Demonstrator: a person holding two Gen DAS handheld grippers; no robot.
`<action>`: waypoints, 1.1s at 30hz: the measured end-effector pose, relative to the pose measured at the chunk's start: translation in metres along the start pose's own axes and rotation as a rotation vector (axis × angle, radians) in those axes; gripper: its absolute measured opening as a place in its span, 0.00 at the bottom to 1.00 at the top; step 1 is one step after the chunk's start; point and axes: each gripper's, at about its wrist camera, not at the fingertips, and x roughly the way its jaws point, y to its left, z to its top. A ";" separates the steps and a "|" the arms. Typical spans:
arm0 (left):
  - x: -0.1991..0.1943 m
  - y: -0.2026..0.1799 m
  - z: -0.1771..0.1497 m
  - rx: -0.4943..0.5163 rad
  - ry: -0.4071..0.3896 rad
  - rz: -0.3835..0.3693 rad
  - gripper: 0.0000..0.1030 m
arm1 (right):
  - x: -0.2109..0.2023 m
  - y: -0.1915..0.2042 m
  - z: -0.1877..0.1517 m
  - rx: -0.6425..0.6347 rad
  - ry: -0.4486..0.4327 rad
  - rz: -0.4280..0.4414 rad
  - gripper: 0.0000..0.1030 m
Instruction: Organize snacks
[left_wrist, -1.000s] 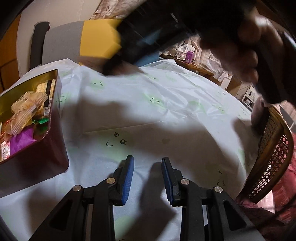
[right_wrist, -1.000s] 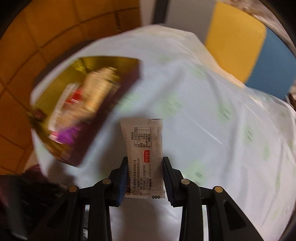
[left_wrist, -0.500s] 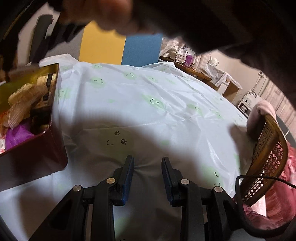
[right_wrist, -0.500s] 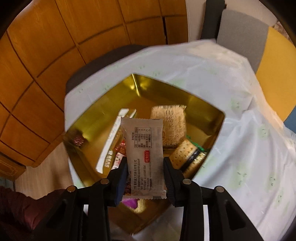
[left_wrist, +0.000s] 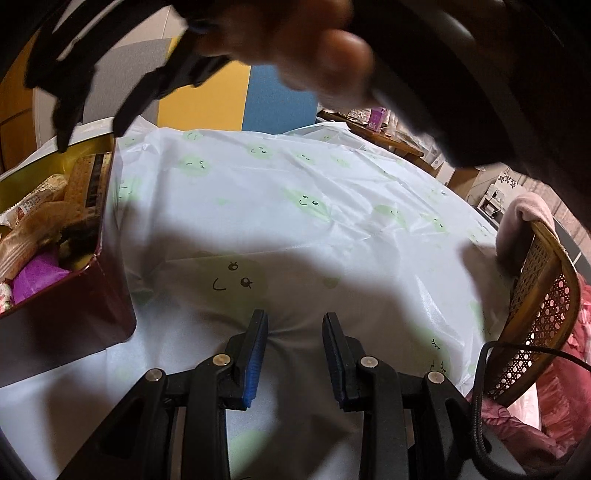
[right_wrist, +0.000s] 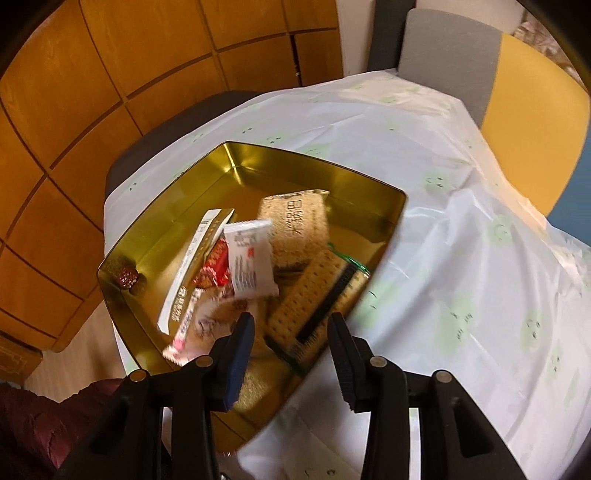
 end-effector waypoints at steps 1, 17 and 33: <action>0.000 0.000 0.000 -0.002 0.001 0.001 0.30 | -0.004 -0.001 -0.004 0.004 -0.007 -0.009 0.40; -0.047 -0.007 0.021 0.014 -0.021 0.221 0.38 | -0.084 -0.039 -0.078 0.217 -0.217 -0.245 0.40; -0.116 0.045 0.037 -0.177 -0.165 0.515 0.72 | -0.094 -0.026 -0.128 0.428 -0.333 -0.424 0.41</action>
